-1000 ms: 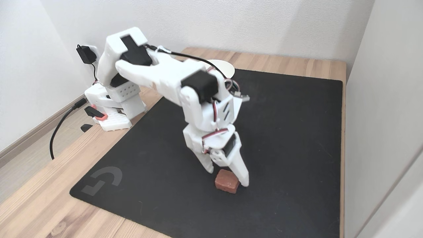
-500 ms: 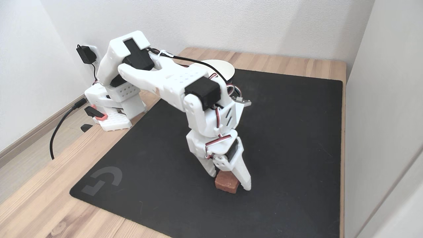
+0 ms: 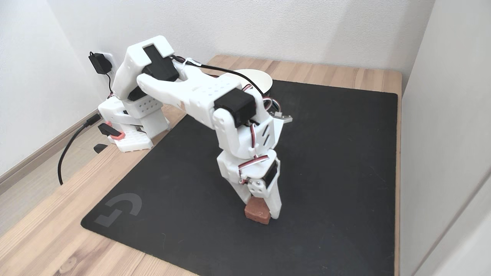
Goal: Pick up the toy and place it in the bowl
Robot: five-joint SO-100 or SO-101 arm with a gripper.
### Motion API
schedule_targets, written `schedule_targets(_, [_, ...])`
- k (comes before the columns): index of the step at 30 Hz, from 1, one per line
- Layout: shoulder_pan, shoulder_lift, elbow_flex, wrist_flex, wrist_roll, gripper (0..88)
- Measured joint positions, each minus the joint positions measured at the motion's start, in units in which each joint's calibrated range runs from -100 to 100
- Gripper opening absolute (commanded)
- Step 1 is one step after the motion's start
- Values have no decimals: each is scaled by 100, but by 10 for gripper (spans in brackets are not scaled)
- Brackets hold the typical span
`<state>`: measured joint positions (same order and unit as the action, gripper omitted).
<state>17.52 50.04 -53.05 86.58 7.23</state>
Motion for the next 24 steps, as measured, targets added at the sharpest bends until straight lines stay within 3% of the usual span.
schedule_targets(6, [0, -17, -57, 0, -46, 23])
schedule_targets(13, [-50, -674, -47, -59, -793, 22])
schedule_targets(24, [-1182, -1640, -47, -76, -1915, 22])
